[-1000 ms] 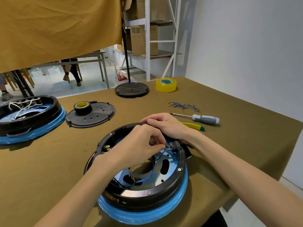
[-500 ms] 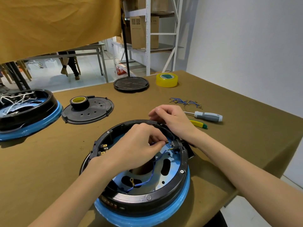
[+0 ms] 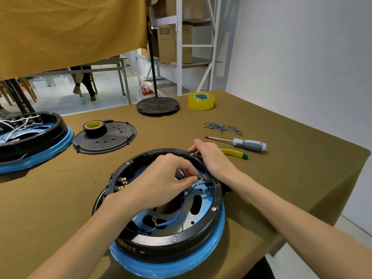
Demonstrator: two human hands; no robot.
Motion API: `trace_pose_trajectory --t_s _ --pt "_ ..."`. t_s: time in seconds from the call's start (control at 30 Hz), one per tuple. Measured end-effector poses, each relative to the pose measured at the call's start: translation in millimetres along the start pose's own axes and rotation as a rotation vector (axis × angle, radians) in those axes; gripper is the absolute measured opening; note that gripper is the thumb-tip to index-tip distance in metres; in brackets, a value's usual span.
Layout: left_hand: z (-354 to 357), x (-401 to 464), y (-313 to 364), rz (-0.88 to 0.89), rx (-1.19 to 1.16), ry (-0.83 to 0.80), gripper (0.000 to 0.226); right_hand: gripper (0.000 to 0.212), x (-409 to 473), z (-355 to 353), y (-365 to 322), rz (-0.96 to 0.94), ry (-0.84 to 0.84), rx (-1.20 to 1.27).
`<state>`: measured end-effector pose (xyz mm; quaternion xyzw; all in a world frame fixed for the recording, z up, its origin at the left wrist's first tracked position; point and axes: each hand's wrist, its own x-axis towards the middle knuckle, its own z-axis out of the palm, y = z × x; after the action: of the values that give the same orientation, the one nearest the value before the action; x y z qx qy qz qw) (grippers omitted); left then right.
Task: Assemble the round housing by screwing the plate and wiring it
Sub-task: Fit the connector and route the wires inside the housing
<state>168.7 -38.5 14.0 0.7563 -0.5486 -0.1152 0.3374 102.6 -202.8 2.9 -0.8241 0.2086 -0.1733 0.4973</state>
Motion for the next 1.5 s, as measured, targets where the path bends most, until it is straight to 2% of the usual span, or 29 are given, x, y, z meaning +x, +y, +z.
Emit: trace_pose_trajectory --t_s 0.47,0.9,1.1,1.5 --pt "3.8 1.7 1.3 0.015 -0.011 0.056 0.01 0.04 -3.2 0.1 -3.4 -0.017 0.018 -0.016" --pt "5.3 -3.7 2.2 -0.011 -0.002 0.031 0.02 0.043 -1.8 -0.2 1.5 -0.038 0.011 -0.034" --pt "2.4 -4.5 -0.6 -0.058 -0.018 0.034 0.018 0.041 0.8 0.5 4.7 -0.037 0.013 -0.023" --pt "3.9 -2.2 0.8 -0.034 -0.081 0.0 0.017 0.04 0.2 0.2 5.4 -0.047 0.029 -0.017"
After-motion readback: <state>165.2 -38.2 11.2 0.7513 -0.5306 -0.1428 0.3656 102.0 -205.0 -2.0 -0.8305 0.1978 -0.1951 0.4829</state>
